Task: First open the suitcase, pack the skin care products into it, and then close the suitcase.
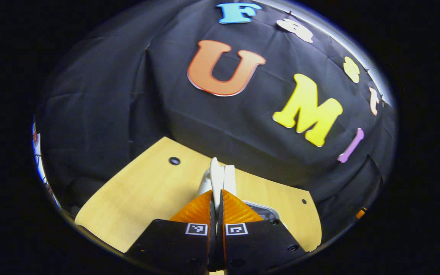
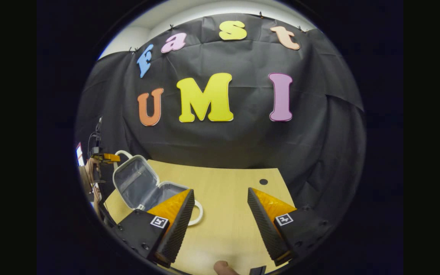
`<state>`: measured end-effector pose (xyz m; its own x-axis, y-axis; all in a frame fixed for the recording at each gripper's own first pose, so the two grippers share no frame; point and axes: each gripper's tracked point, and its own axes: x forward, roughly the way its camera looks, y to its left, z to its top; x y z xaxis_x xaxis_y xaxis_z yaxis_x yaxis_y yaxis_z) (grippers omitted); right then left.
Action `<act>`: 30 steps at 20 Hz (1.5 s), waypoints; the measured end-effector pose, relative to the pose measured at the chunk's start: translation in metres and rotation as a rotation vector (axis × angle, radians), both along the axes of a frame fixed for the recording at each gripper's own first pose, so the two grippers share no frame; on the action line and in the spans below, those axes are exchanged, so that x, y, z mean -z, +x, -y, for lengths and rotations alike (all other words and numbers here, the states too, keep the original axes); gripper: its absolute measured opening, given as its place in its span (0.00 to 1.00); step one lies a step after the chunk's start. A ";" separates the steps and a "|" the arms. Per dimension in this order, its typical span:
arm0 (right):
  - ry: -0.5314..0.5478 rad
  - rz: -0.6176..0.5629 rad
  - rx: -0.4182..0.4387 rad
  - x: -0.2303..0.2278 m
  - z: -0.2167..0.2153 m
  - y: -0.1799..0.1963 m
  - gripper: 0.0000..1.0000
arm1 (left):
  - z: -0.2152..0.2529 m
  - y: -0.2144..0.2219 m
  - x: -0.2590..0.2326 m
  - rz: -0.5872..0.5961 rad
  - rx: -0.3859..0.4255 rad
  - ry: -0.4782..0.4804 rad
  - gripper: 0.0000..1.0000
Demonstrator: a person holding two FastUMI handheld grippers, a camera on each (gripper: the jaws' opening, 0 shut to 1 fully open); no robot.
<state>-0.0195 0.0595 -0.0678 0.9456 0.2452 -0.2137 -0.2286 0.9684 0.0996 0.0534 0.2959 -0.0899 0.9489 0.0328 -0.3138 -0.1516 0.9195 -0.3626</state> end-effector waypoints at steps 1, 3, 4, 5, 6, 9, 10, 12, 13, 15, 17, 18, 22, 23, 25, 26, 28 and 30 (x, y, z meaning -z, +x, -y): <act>0.009 0.008 -0.015 -0.003 0.001 -0.001 0.80 | 0.019 0.000 -0.007 0.014 0.030 0.010 0.03; 0.022 0.019 -0.038 -0.004 0.005 -0.004 0.82 | 0.061 -0.001 -0.015 0.026 0.095 0.016 0.03; 0.023 0.019 -0.051 -0.004 0.006 -0.004 0.83 | 0.080 -0.001 -0.018 0.030 0.119 0.013 0.03; 0.022 0.019 -0.061 -0.003 0.009 -0.004 0.82 | 0.100 0.000 -0.026 0.032 0.144 0.003 0.03; 0.021 0.022 -0.068 -0.003 0.012 -0.003 0.83 | 0.120 0.002 -0.024 0.034 0.165 -0.016 0.03; 0.026 0.004 -0.079 0.005 0.022 -0.003 0.80 | 0.171 0.011 -0.009 0.034 0.208 -0.057 0.03; 0.029 -0.007 -0.081 0.008 0.026 -0.003 0.80 | 0.187 0.014 -0.004 0.032 0.221 -0.069 0.03; 0.019 -0.020 -0.086 0.014 0.035 -0.004 0.83 | 0.215 0.017 0.014 0.012 0.241 -0.064 0.03; 0.010 -0.024 -0.086 0.017 0.039 -0.002 0.83 | 0.228 0.022 0.021 0.001 0.256 -0.059 0.03; -0.001 -0.040 -0.082 0.025 0.048 -0.001 0.83 | 0.259 0.028 0.044 -0.044 0.284 -0.062 0.04; -0.003 -0.050 -0.074 0.029 0.060 -0.001 0.83 | 0.281 0.032 0.069 -0.099 0.301 -0.047 0.03; -0.008 -0.055 -0.071 0.033 0.066 -0.001 0.83 | 0.291 0.035 0.081 -0.117 0.306 -0.036 0.03; -0.029 -0.071 -0.043 0.044 0.088 -0.003 0.80 | 0.317 0.045 0.130 -0.216 0.334 0.042 0.04; -0.030 -0.066 -0.032 0.045 0.094 -0.003 0.79 | 0.321 0.045 0.136 -0.237 0.335 0.071 0.03; -0.028 -0.063 -0.014 0.046 0.102 -0.003 0.83 | 0.324 0.042 0.151 -0.274 0.335 0.120 0.04; -0.025 -0.064 -0.006 0.046 0.105 -0.003 0.83 | 0.325 0.041 0.157 -0.291 0.334 0.140 0.04; -0.017 -0.065 0.007 0.044 0.107 -0.002 0.83 | 0.325 0.036 0.169 -0.341 0.335 0.165 0.04; -0.010 -0.061 0.016 0.042 0.104 -0.002 0.83 | 0.327 0.029 0.172 -0.383 0.315 0.158 0.17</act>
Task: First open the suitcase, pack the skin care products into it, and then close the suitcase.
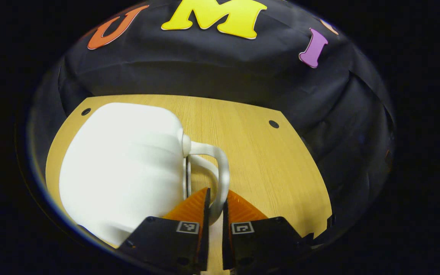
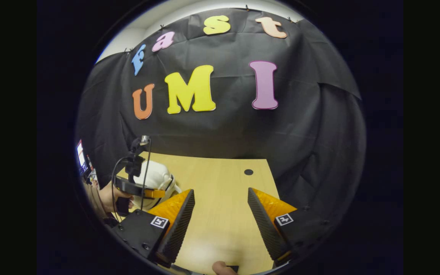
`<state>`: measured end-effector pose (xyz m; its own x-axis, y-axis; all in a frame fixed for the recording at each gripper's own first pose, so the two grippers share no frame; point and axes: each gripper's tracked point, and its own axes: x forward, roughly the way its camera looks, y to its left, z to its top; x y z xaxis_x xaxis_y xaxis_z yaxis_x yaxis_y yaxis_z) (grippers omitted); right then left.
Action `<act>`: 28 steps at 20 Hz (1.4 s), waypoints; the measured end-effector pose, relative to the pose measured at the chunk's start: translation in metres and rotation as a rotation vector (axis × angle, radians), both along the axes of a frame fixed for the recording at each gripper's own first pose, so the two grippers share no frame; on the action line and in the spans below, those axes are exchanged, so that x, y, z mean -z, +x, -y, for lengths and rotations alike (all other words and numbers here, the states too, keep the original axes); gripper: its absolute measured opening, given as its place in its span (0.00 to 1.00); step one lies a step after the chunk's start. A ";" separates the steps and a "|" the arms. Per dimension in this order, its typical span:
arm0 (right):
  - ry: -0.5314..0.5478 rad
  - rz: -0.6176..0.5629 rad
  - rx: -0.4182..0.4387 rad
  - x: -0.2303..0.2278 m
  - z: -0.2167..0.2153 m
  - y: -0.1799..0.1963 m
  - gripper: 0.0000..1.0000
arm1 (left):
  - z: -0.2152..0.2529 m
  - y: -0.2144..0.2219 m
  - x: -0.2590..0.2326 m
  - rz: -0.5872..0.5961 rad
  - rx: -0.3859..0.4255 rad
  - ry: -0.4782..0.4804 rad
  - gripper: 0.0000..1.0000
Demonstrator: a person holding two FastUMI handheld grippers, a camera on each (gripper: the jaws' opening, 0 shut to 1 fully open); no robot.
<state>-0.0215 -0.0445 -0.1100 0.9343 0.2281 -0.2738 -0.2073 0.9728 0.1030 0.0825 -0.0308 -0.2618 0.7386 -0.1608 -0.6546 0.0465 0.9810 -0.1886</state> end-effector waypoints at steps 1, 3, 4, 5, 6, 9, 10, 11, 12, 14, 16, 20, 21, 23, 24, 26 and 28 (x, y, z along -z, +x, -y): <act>0.001 0.006 0.002 -0.002 -0.003 0.000 0.83 | 0.005 -0.004 -0.006 0.007 -0.003 -0.021 0.24; -0.006 0.021 0.001 -0.009 -0.012 0.000 0.82 | 0.011 -0.012 -0.035 0.069 -0.009 -0.046 0.52; -0.011 0.031 0.001 -0.013 -0.018 0.000 0.83 | 0.011 -0.016 -0.050 0.096 -0.008 -0.036 0.73; -0.018 0.043 0.003 -0.018 -0.024 0.001 0.83 | 0.006 -0.021 -0.068 0.133 -0.017 -0.002 0.86; -0.023 0.058 0.003 -0.024 -0.031 0.003 0.83 | -0.003 -0.027 -0.091 0.180 -0.031 0.037 0.99; -0.041 0.112 0.025 -0.047 -0.053 0.010 0.83 | -0.036 -0.048 -0.162 0.326 -0.100 0.150 0.99; -0.041 0.128 0.036 -0.055 -0.061 0.012 0.79 | -0.046 -0.055 -0.188 0.381 -0.112 0.177 0.98; -0.040 0.143 0.044 -0.061 -0.070 0.014 0.82 | -0.056 -0.063 -0.212 0.433 -0.126 0.208 0.98; -0.039 0.160 0.048 -0.069 -0.080 0.014 0.83 | -0.064 -0.072 -0.235 0.484 -0.134 0.234 0.98; -0.042 0.199 0.059 -0.080 -0.097 0.016 0.82 | -0.086 -0.090 -0.270 0.561 -0.143 0.264 0.98; -0.050 0.221 0.075 -0.084 -0.110 0.018 0.83 | -0.087 -0.095 -0.285 0.604 -0.170 0.273 0.98; -0.059 0.233 0.087 -0.090 -0.129 0.023 0.81 | -0.088 -0.115 -0.296 0.630 -0.183 0.226 0.98; -0.063 0.234 0.093 -0.091 -0.131 0.024 0.81 | -0.089 -0.118 -0.296 0.635 -0.178 0.226 0.98; -0.075 0.235 0.096 -0.092 -0.137 0.028 0.81 | -0.090 -0.120 -0.298 0.646 -0.172 0.226 0.98; -0.080 0.235 0.094 -0.092 -0.139 0.029 0.81 | -0.091 -0.120 -0.299 0.651 -0.172 0.221 0.98; -0.094 0.235 0.087 -0.093 -0.144 0.031 0.81 | -0.090 -0.119 -0.295 0.639 -0.173 0.197 0.98; -0.108 0.241 0.079 -0.096 -0.148 0.032 0.80 | -0.086 -0.119 -0.294 0.635 -0.163 0.182 0.98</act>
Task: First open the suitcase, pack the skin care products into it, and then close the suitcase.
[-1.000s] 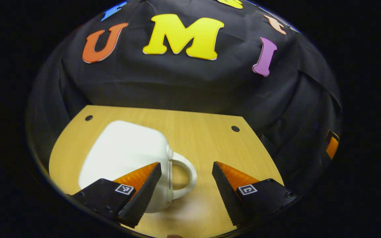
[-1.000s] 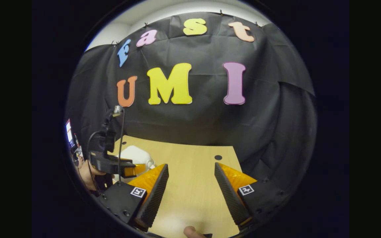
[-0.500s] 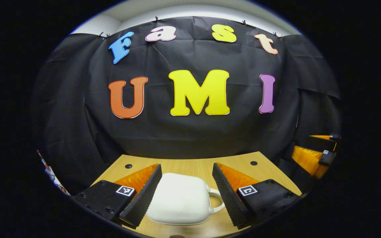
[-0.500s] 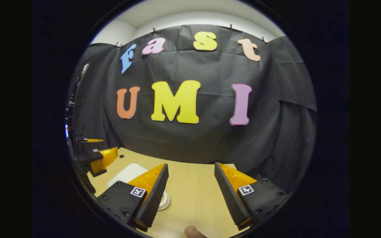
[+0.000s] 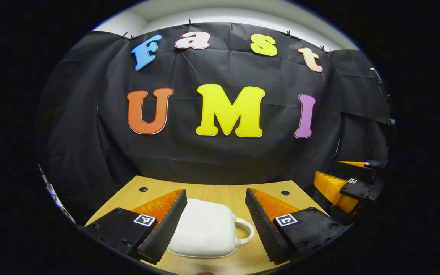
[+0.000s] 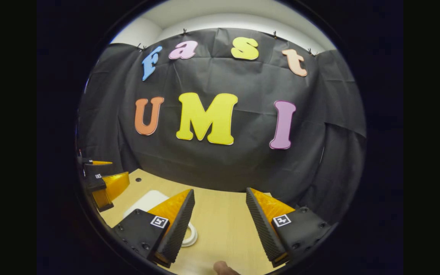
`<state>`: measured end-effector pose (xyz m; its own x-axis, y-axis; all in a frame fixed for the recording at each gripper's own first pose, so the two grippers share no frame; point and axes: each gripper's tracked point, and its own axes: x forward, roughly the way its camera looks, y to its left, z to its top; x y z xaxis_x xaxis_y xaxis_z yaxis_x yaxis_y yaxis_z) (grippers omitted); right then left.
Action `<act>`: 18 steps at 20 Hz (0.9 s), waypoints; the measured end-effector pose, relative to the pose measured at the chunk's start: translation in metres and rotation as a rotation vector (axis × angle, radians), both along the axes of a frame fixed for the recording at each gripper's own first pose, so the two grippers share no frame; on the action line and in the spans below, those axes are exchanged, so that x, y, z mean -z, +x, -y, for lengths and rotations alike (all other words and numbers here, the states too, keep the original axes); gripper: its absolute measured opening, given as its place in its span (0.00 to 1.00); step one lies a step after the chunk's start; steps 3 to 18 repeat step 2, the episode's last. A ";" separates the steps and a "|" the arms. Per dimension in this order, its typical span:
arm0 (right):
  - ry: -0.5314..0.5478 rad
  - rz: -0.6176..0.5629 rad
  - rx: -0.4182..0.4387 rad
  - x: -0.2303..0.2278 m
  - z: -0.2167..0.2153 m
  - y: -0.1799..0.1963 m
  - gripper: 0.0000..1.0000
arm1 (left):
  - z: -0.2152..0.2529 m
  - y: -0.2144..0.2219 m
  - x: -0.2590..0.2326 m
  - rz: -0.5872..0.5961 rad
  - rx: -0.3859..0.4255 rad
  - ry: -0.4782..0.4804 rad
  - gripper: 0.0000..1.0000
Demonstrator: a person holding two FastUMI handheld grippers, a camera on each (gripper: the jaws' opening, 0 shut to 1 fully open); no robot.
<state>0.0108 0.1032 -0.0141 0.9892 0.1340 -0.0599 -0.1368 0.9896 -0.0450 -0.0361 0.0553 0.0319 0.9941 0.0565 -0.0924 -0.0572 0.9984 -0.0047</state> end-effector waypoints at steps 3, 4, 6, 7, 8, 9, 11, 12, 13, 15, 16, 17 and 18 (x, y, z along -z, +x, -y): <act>-0.014 0.002 0.004 0.000 0.000 0.002 0.81 | 0.003 0.002 -0.001 0.001 0.011 0.007 0.98; -0.014 0.002 0.004 0.000 0.000 0.002 0.81 | 0.003 0.002 -0.001 0.001 0.011 0.007 0.98; -0.014 0.002 0.004 0.000 0.000 0.002 0.81 | 0.003 0.002 -0.001 0.001 0.011 0.007 0.98; -0.014 0.002 0.004 0.000 0.000 0.002 0.81 | 0.003 0.002 -0.001 0.001 0.011 0.007 0.98; -0.014 0.002 0.004 0.000 0.000 0.002 0.81 | 0.003 0.002 -0.001 0.001 0.011 0.007 0.98; -0.014 0.002 0.004 0.000 0.000 0.002 0.81 | 0.003 0.002 -0.001 0.001 0.011 0.007 0.98; -0.014 0.002 0.004 0.000 0.000 0.002 0.81 | 0.003 0.002 -0.001 0.001 0.011 0.007 0.98; -0.014 0.002 0.004 0.000 0.000 0.002 0.81 | 0.003 0.002 -0.001 0.001 0.011 0.007 0.98; -0.014 0.002 0.004 0.000 0.000 0.002 0.81 | 0.003 0.002 -0.001 0.001 0.011 0.007 0.98; -0.014 0.002 0.004 0.000 0.000 0.002 0.81 | 0.003 0.002 -0.001 0.001 0.011 0.007 0.98; -0.014 0.002 0.004 0.000 0.000 0.002 0.81 | 0.003 0.002 -0.001 0.001 0.011 0.007 0.98; -0.014 0.002 0.004 0.000 0.000 0.002 0.81 | 0.003 0.002 -0.001 0.001 0.011 0.007 0.98; -0.014 0.002 0.004 0.000 0.000 0.002 0.81 | 0.003 0.002 -0.001 0.001 0.011 0.007 0.98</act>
